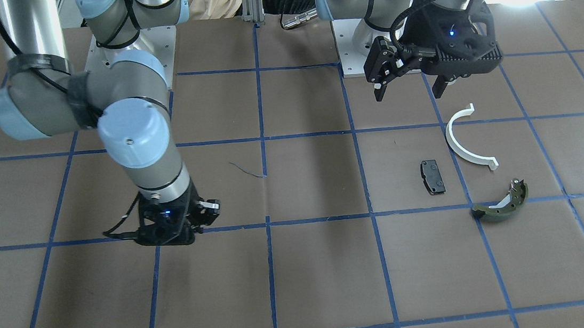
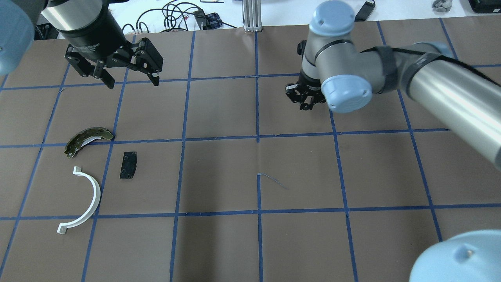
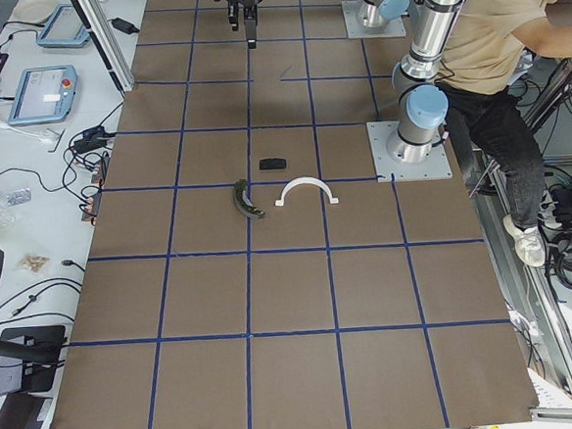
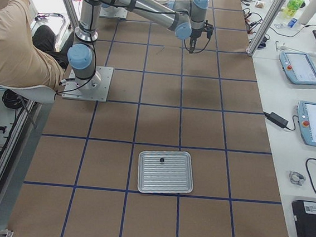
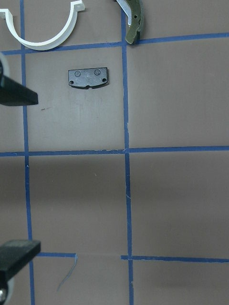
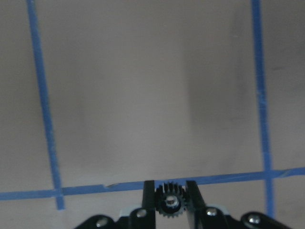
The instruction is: Place bearing gear from tray to pile
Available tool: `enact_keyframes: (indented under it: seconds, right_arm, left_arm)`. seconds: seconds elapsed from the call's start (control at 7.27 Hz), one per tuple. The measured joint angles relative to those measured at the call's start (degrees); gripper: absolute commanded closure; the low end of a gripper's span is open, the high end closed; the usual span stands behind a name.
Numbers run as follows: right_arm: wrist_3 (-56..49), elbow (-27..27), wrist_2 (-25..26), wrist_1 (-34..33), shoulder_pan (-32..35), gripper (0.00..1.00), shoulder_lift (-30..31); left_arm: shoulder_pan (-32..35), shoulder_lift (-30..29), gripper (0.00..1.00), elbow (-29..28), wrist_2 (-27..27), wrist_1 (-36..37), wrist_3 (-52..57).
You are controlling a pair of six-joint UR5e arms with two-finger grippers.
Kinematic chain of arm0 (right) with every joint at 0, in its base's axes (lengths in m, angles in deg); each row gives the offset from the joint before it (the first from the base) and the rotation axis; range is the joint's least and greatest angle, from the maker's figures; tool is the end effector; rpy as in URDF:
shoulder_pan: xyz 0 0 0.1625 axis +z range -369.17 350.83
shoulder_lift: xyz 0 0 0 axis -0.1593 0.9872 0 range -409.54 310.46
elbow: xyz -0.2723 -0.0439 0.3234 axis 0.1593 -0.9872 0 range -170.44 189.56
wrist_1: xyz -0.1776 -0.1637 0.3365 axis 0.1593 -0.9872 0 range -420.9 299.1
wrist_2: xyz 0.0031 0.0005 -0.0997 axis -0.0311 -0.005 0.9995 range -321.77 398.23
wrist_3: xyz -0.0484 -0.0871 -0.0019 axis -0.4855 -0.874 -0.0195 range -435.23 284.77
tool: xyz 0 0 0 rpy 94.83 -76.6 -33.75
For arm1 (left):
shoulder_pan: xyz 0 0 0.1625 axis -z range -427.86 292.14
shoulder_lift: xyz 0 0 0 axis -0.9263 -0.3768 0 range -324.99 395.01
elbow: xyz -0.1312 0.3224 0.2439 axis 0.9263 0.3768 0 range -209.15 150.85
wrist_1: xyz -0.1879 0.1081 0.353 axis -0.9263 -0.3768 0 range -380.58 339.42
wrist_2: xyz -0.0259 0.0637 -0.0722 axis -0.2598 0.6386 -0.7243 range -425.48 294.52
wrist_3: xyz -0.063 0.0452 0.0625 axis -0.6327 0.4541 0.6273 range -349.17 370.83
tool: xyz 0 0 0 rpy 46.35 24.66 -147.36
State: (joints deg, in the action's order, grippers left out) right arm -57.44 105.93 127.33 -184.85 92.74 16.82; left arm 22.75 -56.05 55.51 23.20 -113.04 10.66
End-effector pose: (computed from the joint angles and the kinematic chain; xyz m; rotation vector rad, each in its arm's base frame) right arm 0.2591 -0.5752 0.2631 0.1585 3.1032 -0.0970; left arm -0.1410 -0.5003 0.5203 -0.0125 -3.1179 0.0490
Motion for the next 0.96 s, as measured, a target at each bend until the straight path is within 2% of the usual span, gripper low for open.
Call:
enact_keyframes:
  seconds: [0.28,0.41,0.55,0.69,0.96]
  right_arm:
    - [12.4,0.5,-1.0,-6.1,7.9,0.85,-4.9]
    - [17.7,0.7,-1.1,-6.8,11.1,0.66,-6.1]
    - [21.2,1.0,-1.0,-7.0,13.9,0.10,-6.8]
    - [22.4,1.8,-0.8,-7.2,15.6,0.00,-7.0]
    - [19.7,2.9,-0.1,-7.3,15.3,0.00,-4.9]
  left_arm:
    - [0.0,0.0,0.00,0.1,0.0,-0.1,0.0]
    - [0.0,0.0,0.00,0.1,0.0,-0.1,0.0]
    - [0.0,0.0,0.00,0.1,-0.1,-0.1,0.0]
    - [0.0,0.0,0.00,0.1,-0.1,-0.1,0.0]
    - [0.0,0.0,0.00,0.1,-0.1,-0.1,0.0]
